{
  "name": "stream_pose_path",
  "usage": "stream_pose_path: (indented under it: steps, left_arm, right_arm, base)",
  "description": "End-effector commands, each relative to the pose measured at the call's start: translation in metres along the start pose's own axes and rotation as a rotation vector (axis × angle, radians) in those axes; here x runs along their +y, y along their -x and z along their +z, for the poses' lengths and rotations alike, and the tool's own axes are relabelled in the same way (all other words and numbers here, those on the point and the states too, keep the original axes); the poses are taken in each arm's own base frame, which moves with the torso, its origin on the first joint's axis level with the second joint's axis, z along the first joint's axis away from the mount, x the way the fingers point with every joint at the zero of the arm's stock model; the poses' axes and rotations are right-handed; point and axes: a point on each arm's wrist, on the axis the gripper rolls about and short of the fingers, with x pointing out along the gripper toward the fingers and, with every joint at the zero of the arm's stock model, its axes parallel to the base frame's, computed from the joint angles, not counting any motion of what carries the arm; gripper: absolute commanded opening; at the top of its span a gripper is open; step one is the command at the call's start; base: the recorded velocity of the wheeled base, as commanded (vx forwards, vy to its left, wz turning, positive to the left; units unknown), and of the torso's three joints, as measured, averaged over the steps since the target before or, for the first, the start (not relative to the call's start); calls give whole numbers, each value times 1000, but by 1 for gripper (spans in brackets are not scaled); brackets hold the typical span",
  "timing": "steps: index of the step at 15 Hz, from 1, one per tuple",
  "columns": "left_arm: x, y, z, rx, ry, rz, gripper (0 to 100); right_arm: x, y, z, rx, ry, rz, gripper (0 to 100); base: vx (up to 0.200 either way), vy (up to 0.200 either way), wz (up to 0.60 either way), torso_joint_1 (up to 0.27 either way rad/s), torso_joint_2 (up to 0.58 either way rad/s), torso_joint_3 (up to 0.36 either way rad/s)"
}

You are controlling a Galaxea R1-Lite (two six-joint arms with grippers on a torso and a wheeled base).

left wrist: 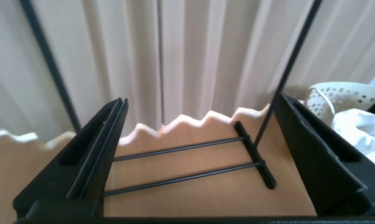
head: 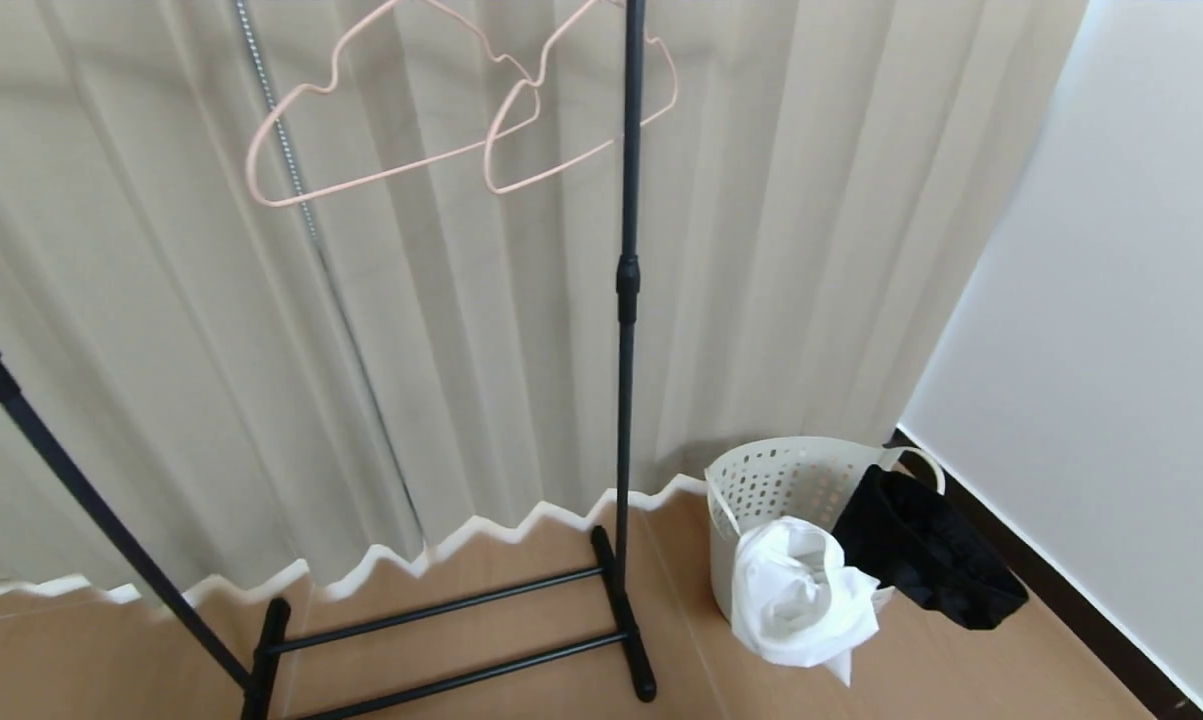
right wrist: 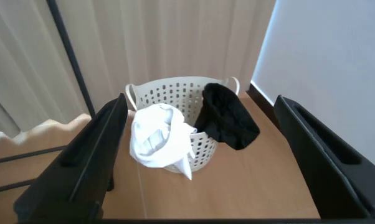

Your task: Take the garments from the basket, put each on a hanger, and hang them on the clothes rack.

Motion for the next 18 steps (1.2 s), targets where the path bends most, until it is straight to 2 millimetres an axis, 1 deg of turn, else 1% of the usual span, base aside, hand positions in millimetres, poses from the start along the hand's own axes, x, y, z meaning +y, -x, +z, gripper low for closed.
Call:
stream_pose_path:
  steps: [1, 13, 17, 18]
  left_arm:
    - [0, 0, 0, 1, -1, 1, 100]
    - [0, 0, 0, -1, 1, 1, 100]
    - [0, 0, 0, -1, 3, 0, 100]
    - [0, 0, 0, -1, 4, 1, 100]
  right_arm:
    - [0, 0, 0, 1, -1, 0, 100]
    - [0, 0, 0, 1, -1, 0, 100]
    - [0, 0, 0, 1, -1, 0, 100]
    - [0, 0, 0, 1, 1, 0, 100]
  base:
    - [0, -200, 0, 7, -2, 2]
    - [0, -200, 0, 0, 2, 2]
    - [200, 0, 0, 1, 2, 4]
    - [0, 0, 0, 0, 0, 0]
